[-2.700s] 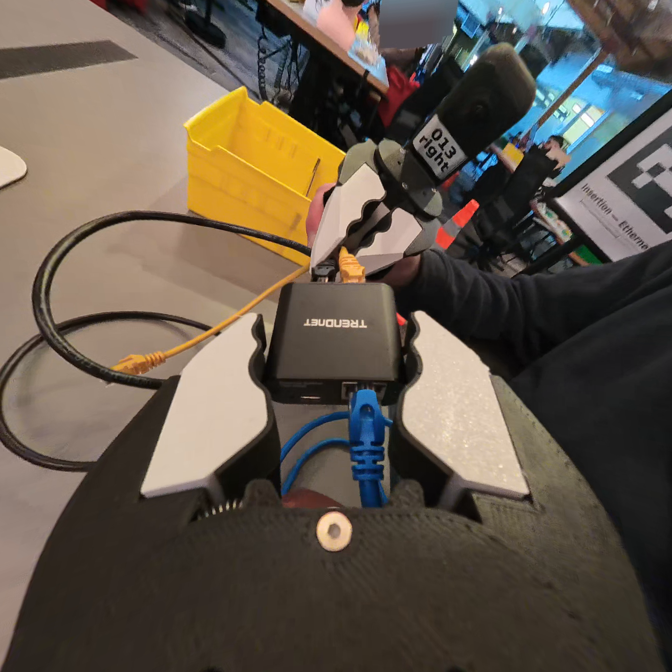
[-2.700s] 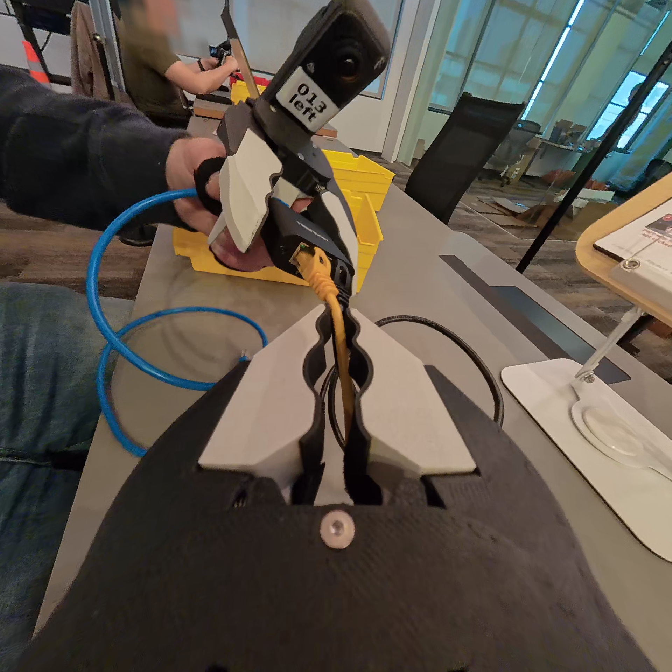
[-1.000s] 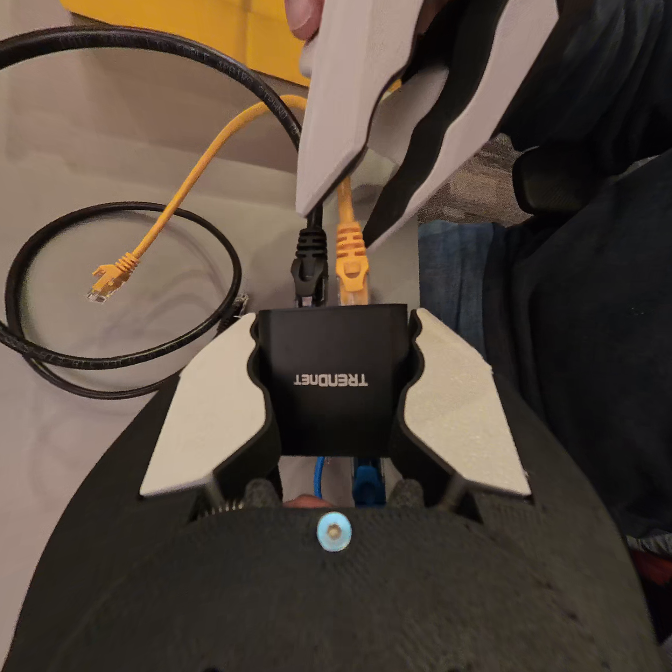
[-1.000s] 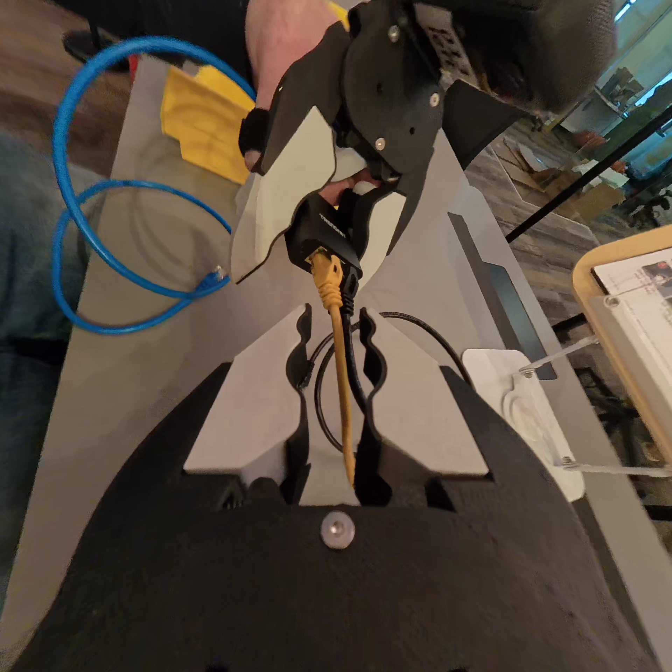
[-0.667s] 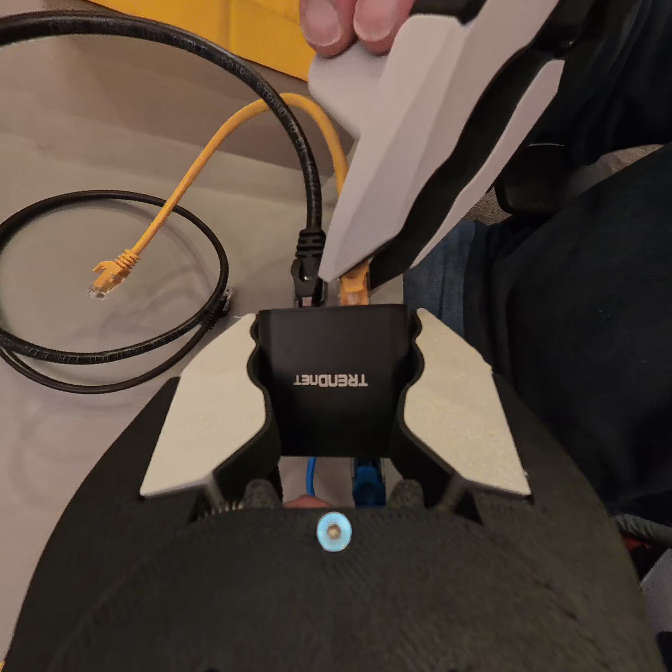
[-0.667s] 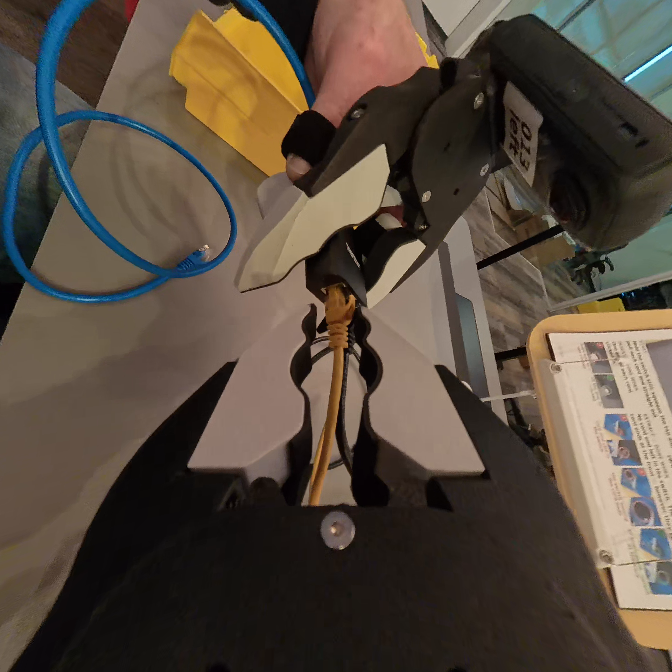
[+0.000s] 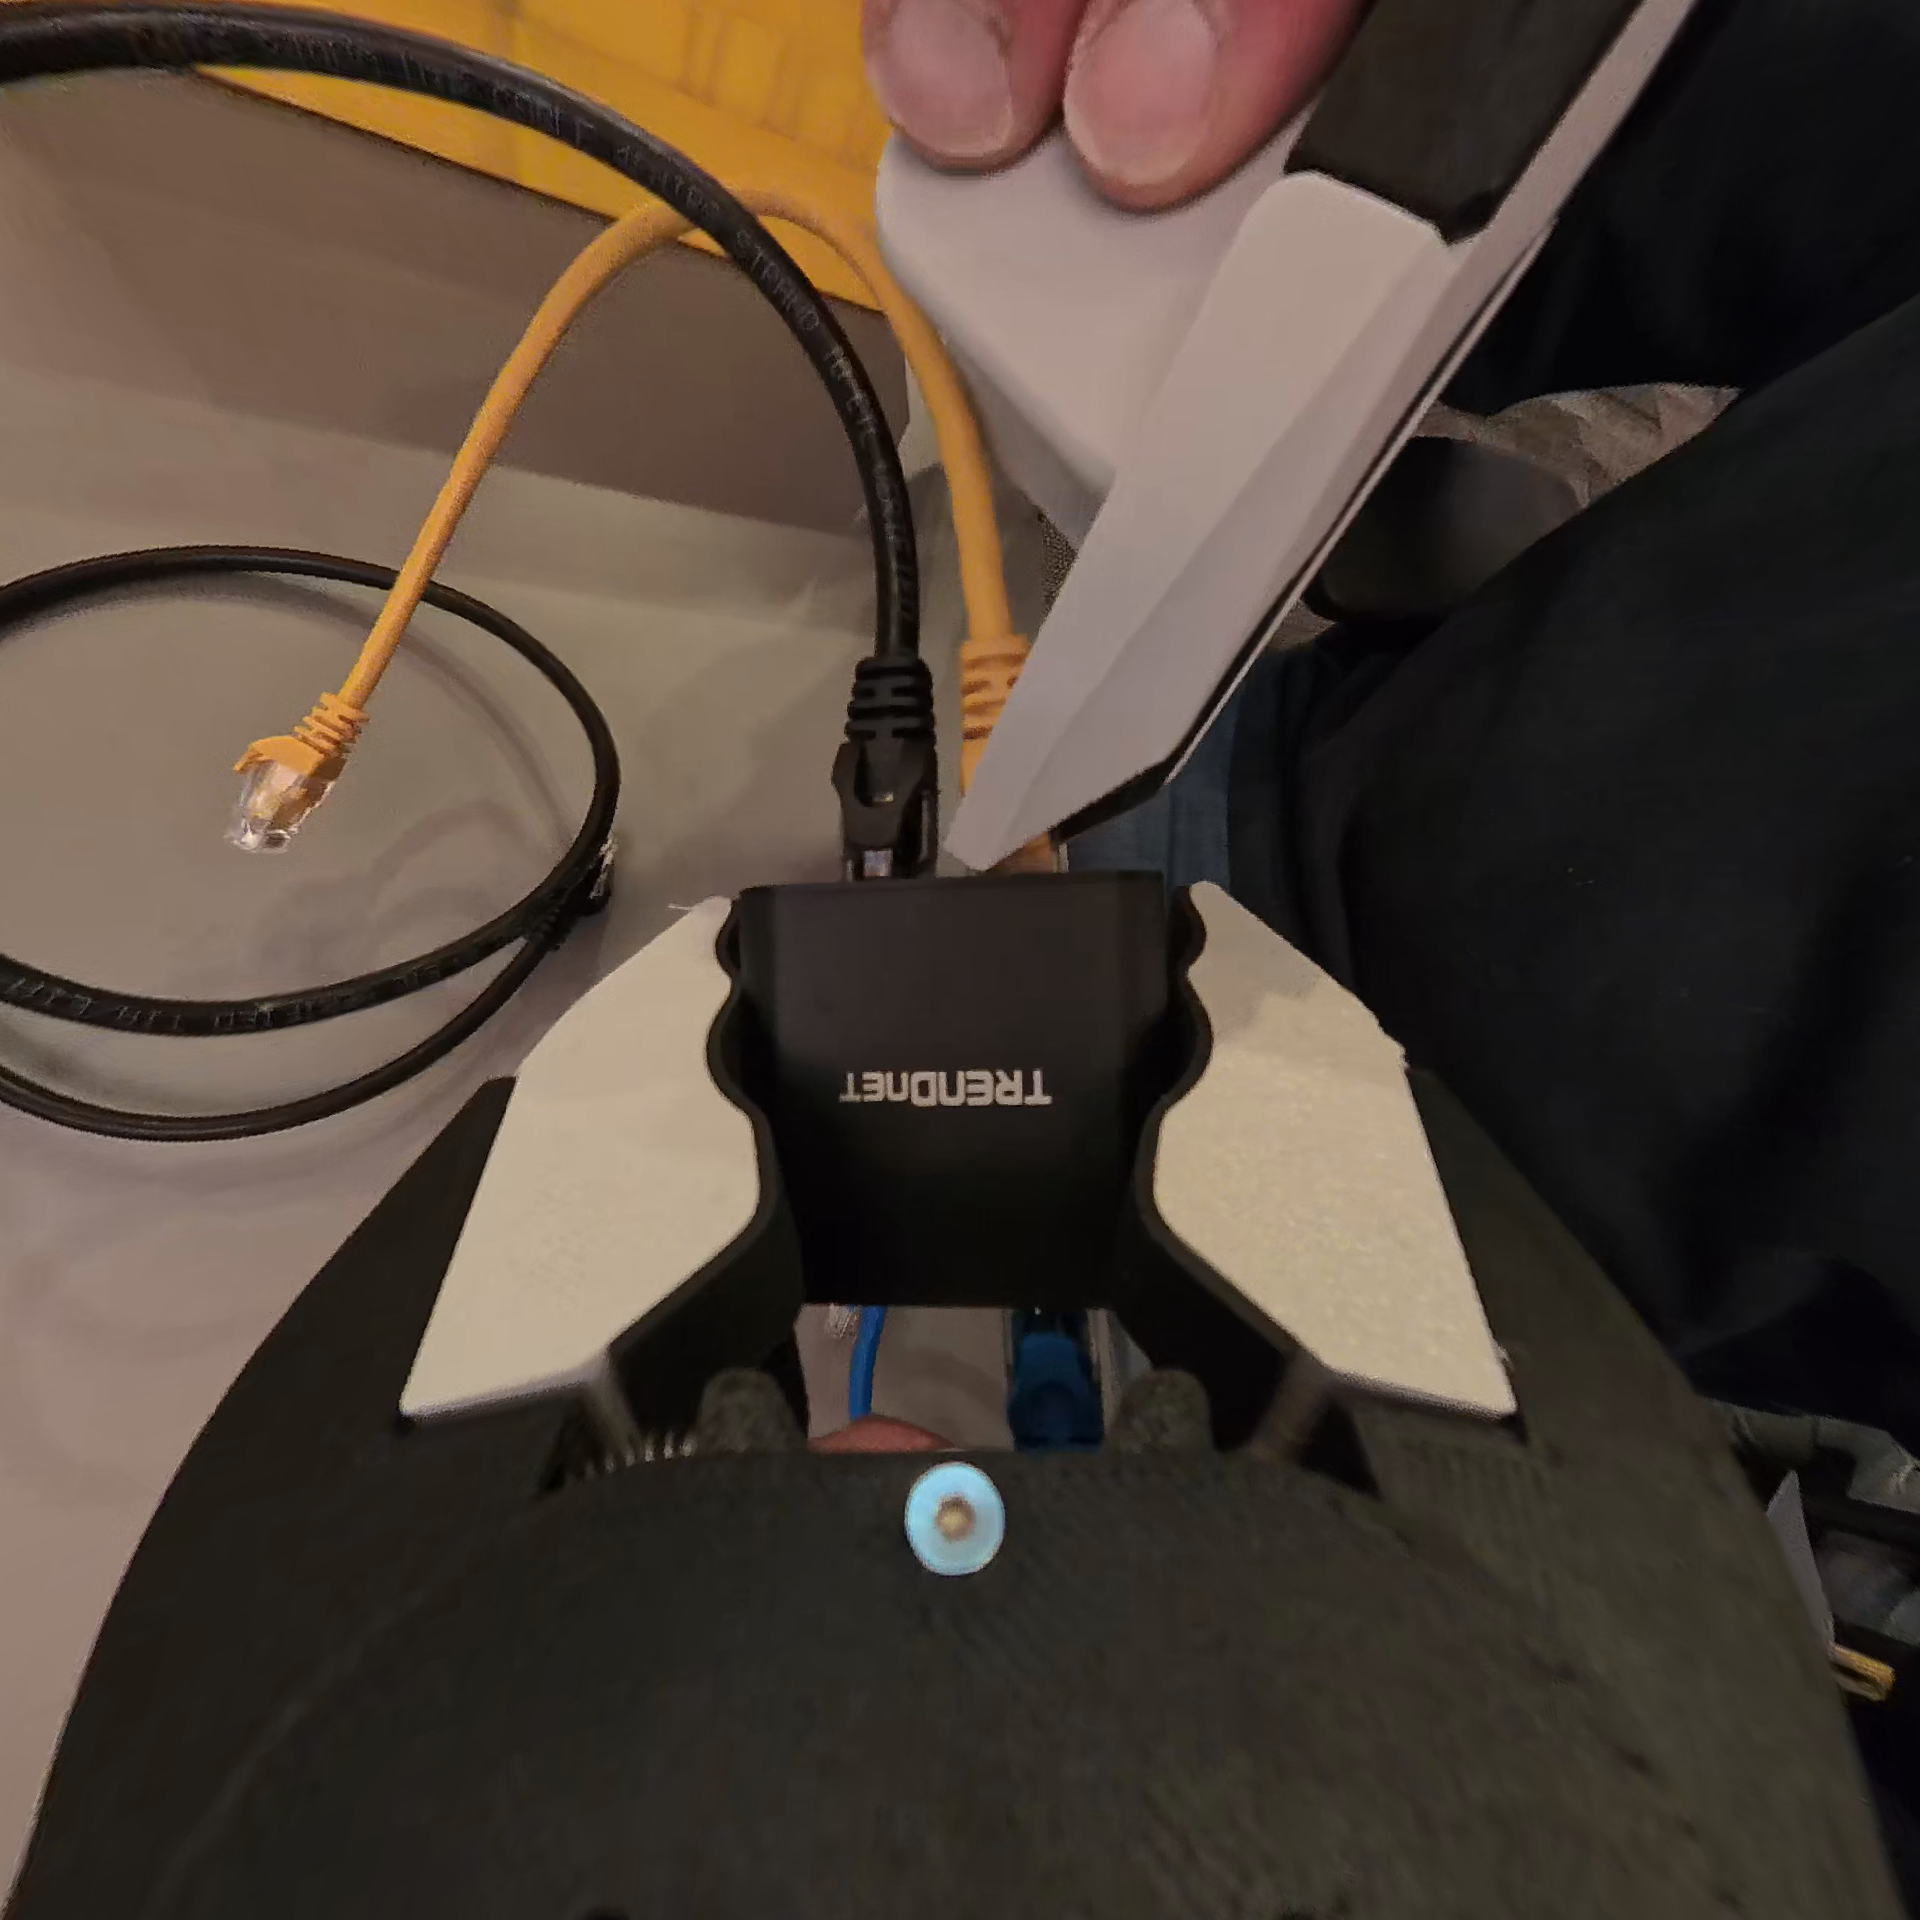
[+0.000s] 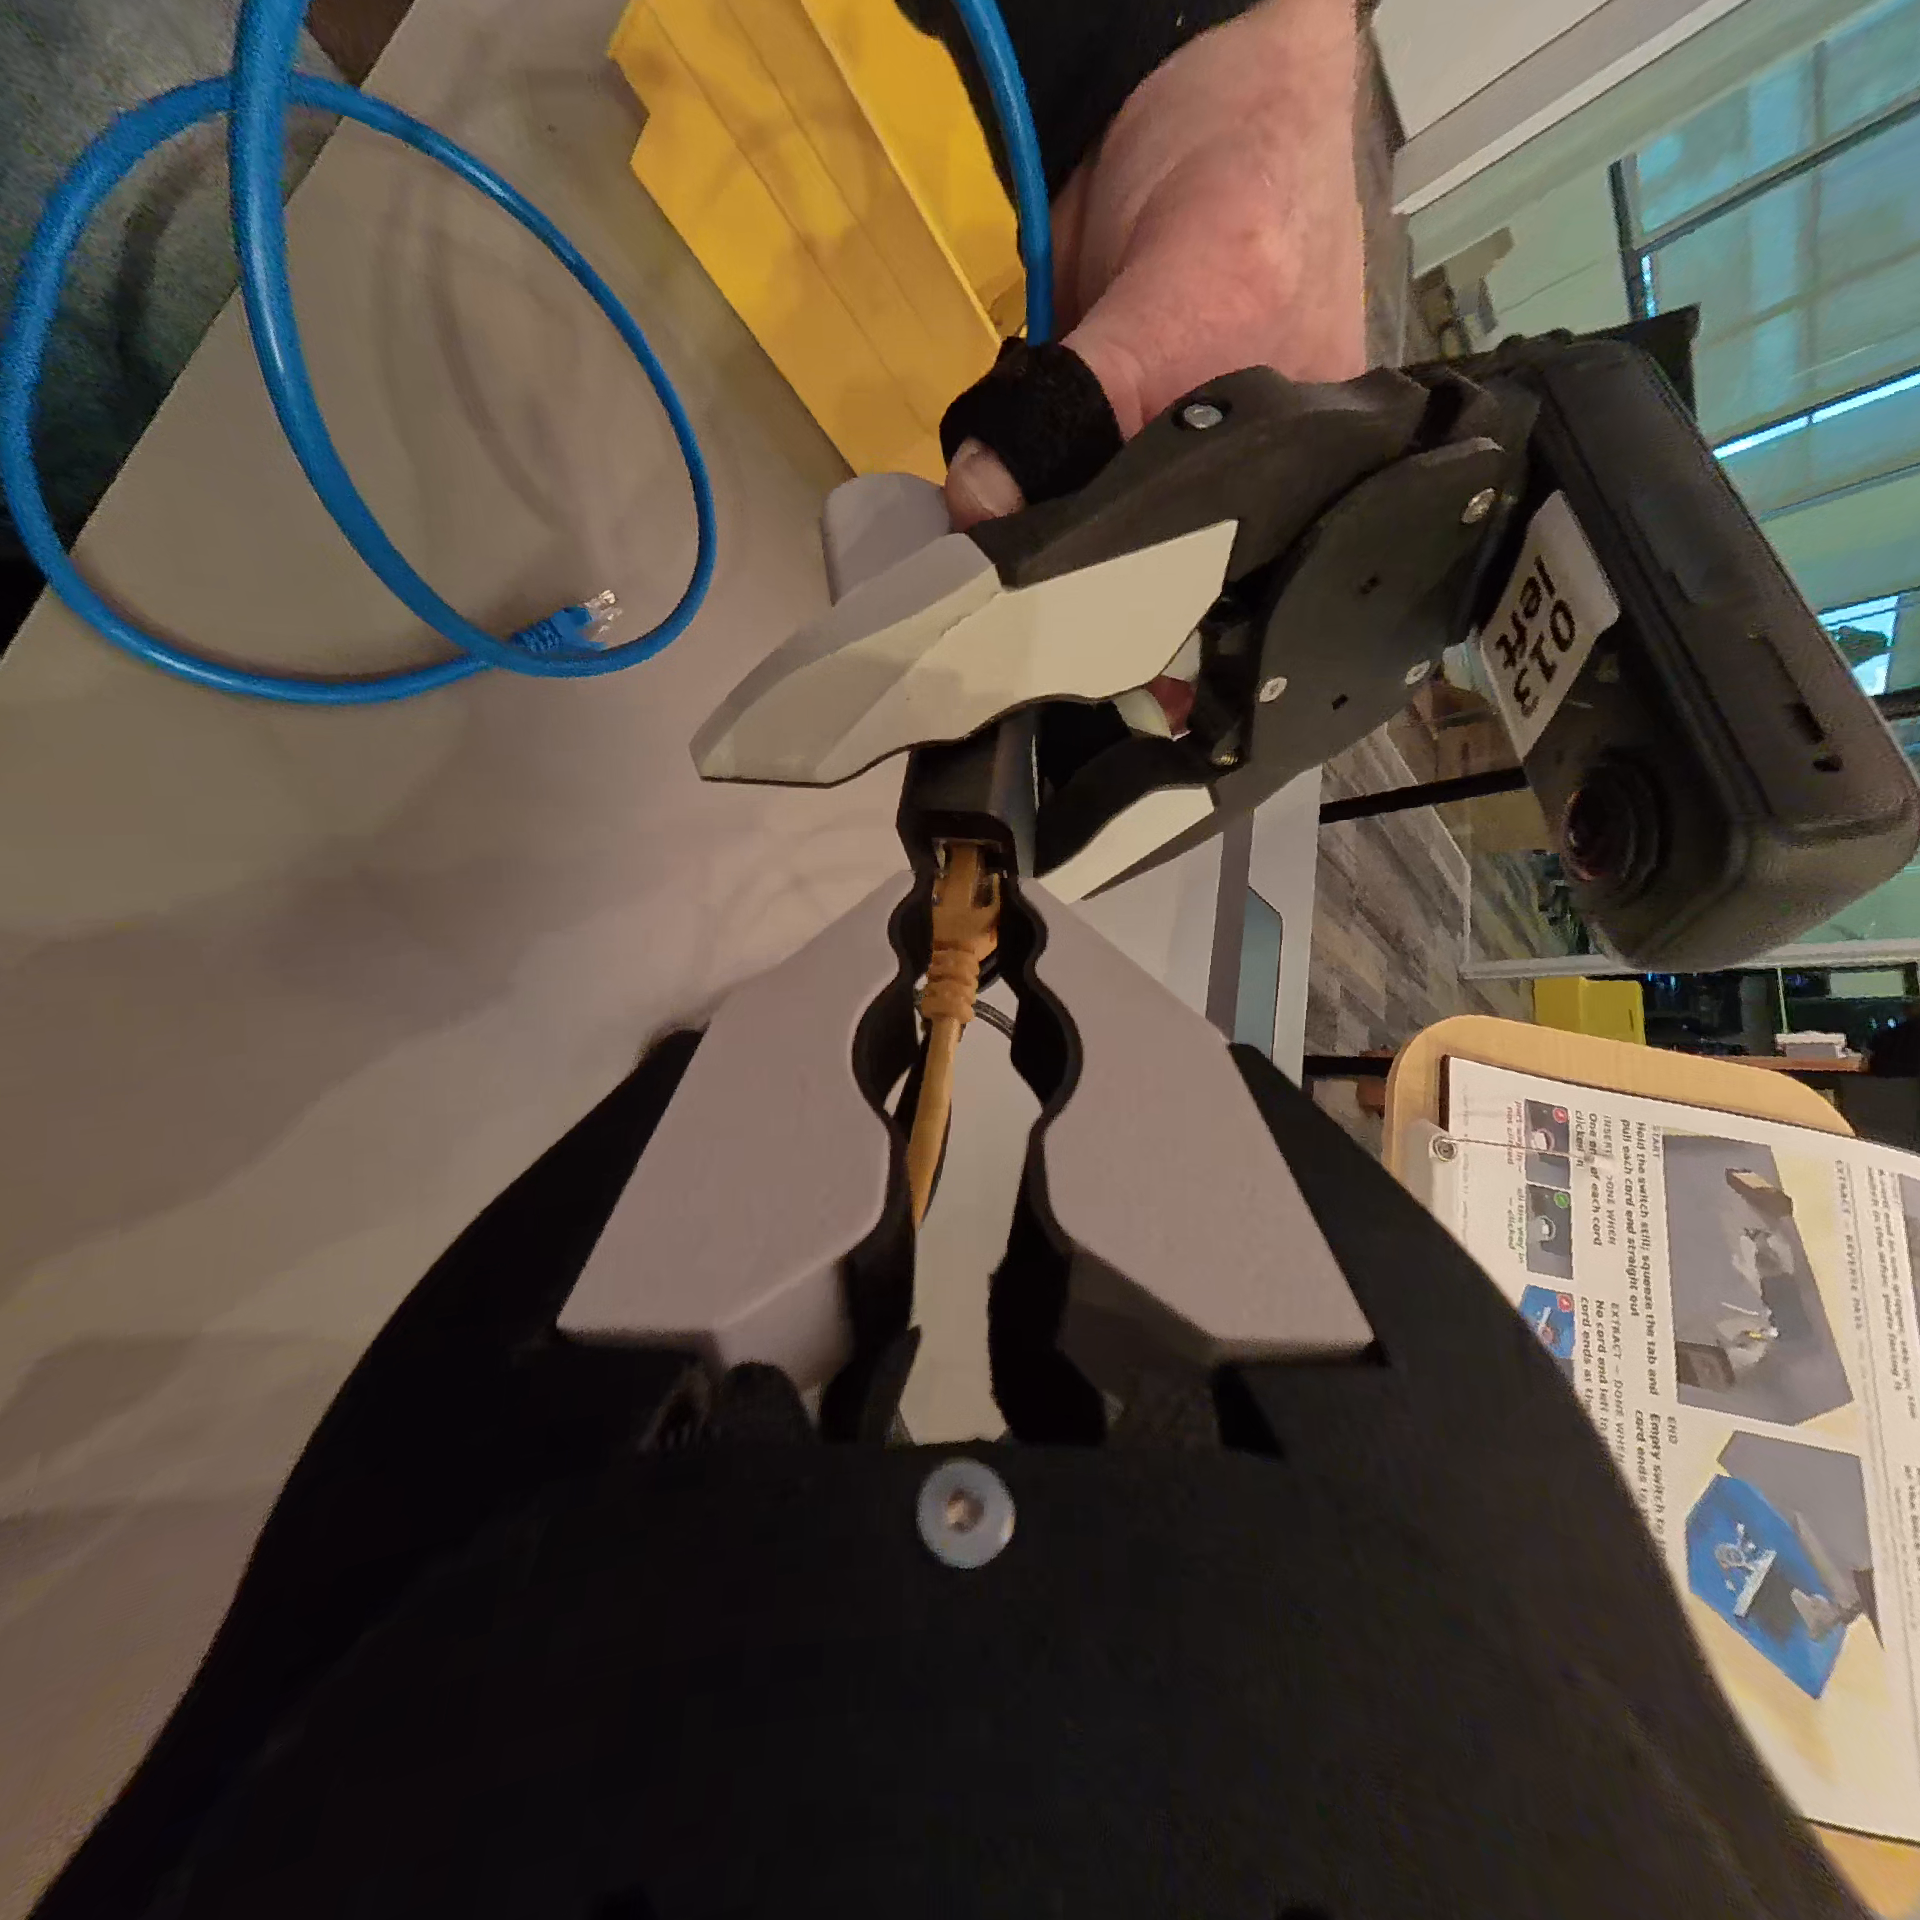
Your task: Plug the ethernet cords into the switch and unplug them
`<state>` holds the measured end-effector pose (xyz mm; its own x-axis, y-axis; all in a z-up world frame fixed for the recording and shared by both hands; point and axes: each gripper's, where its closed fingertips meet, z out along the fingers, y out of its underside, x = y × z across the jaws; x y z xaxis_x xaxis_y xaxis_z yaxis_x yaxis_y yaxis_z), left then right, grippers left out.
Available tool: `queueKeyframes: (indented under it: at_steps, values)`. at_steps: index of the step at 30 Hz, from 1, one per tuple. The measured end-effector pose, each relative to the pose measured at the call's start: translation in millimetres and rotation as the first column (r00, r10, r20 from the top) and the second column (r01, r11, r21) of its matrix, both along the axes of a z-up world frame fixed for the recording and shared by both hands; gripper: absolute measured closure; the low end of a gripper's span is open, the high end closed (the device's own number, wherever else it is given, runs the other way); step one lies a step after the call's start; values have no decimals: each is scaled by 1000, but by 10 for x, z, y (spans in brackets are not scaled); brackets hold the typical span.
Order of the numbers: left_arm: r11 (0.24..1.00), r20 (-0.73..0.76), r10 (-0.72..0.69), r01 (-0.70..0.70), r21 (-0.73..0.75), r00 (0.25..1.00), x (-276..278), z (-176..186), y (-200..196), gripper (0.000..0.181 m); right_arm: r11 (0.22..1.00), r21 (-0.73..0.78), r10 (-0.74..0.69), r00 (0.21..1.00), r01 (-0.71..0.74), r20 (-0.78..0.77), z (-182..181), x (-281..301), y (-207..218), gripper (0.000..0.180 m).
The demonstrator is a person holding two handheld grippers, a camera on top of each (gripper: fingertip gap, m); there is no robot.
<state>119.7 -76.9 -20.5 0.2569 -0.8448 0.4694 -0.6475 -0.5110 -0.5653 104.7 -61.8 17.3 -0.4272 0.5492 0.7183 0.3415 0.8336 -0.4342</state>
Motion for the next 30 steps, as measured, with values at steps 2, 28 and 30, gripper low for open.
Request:
queueKeyframes:
  at_steps: [2, 28, 30]
  values:
    - [1000, -2, 2, -2, -13, 1000, 6, -24, 9, 106, 999, 34, -9, 999, 7, 44, -31, 12, 21, 170]
    - [912, 130, 322, -345, 223, 938, -645, 275, 207, 107, 877, -199, -476, 847, 437, -235, 1476, 1033, 987, 170]
    - [903, 156, 346, -373, 212, 925, -700, 302, 196, 107, 855, -203, -517, 816, 477, -260, 1618, 1196, 1057, 169]
